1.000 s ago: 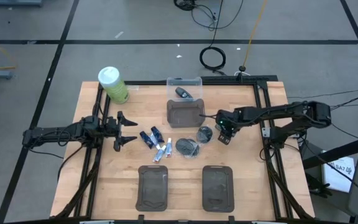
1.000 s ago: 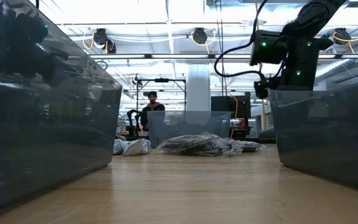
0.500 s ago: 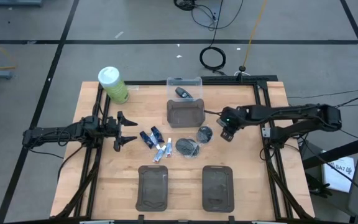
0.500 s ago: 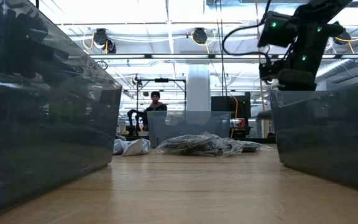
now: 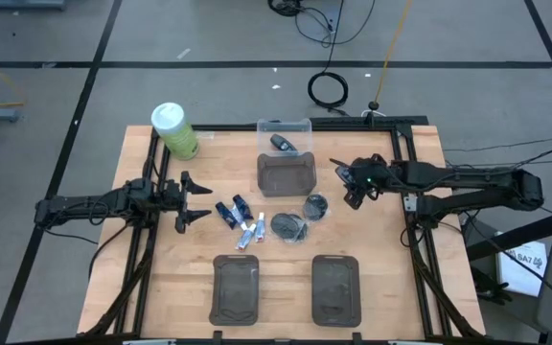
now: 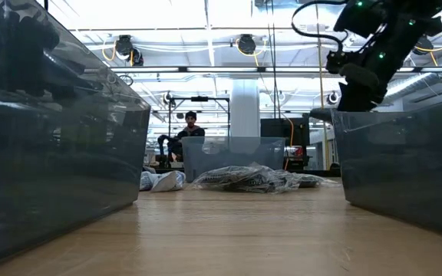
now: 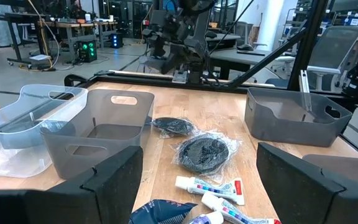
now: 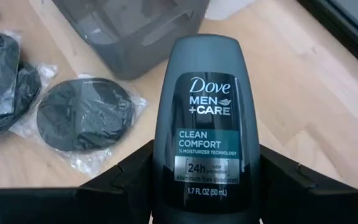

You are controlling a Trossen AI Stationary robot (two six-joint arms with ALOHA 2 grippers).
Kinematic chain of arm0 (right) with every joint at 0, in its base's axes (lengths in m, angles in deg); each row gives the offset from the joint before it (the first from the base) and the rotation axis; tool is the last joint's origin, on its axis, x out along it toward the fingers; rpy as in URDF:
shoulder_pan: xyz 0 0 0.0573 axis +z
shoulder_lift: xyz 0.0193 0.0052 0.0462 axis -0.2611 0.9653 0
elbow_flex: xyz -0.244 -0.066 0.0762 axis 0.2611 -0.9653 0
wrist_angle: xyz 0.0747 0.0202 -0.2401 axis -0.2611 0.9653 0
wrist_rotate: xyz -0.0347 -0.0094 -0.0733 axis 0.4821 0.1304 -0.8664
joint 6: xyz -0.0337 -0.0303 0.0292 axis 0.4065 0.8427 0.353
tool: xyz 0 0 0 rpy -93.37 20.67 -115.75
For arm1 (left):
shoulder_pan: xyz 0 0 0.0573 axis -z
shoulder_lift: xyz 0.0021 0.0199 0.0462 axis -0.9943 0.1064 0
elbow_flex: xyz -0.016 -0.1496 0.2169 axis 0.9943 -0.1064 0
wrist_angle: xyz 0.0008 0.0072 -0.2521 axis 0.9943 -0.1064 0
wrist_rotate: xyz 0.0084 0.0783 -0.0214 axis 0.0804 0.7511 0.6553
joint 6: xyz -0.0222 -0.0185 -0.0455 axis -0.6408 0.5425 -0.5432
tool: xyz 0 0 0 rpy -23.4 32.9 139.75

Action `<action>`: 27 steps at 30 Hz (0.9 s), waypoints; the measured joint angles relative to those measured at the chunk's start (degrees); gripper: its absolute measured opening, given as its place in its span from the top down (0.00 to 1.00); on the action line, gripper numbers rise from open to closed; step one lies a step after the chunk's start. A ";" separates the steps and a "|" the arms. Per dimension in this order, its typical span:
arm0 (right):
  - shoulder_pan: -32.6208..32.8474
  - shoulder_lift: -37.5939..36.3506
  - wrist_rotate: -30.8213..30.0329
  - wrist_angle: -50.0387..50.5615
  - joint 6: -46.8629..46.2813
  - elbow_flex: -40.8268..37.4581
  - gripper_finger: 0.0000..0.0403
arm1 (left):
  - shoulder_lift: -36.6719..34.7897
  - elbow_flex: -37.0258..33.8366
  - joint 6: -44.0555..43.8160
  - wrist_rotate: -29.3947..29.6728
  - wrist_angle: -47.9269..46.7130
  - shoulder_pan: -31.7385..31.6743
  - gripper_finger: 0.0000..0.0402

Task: Pick & Place Travel size toiletries
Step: Put the black deodorant into the transparent bin

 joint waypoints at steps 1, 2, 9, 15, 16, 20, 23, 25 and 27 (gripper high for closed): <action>0.00 -0.87 -0.21 -1.23 0.15 -0.97 0.49 | 0.00 0.02 0.00 0.00 0.02 0.00 0.24; 0.00 -1.74 -0.22 -2.53 0.17 -1.92 0.49 | 0.00 0.00 0.00 0.02 0.01 -0.01 0.24; -0.04 -7.21 -0.13 -18.13 2.20 -9.89 0.49 | 0.02 0.02 0.00 0.00 0.02 0.00 0.24; -0.03 -9.15 -0.07 -31.25 6.46 -14.83 0.49 | 0.02 0.01 0.00 0.00 0.02 -0.02 0.24; -0.04 -9.23 -0.07 -34.96 8.14 -15.88 0.49 | 0.00 0.02 0.00 0.00 0.01 -0.01 0.24; -0.03 -9.22 -0.05 -50.67 13.51 -20.69 0.49 | 0.00 0.00 0.00 0.02 0.00 -0.02 0.24; -0.06 -9.24 -0.07 -59.63 15.36 -23.86 0.49 | 0.01 0.01 0.00 0.01 0.02 0.00 0.24; -0.07 -9.22 -0.07 -62.94 15.94 -25.23 0.49 | 0.00 0.02 0.00 0.00 0.02 -0.02 0.24; -0.07 -9.22 -0.13 -64.25 16.02 -25.71 0.49 | 0.01 0.01 0.00 0.02 0.02 -0.02 0.24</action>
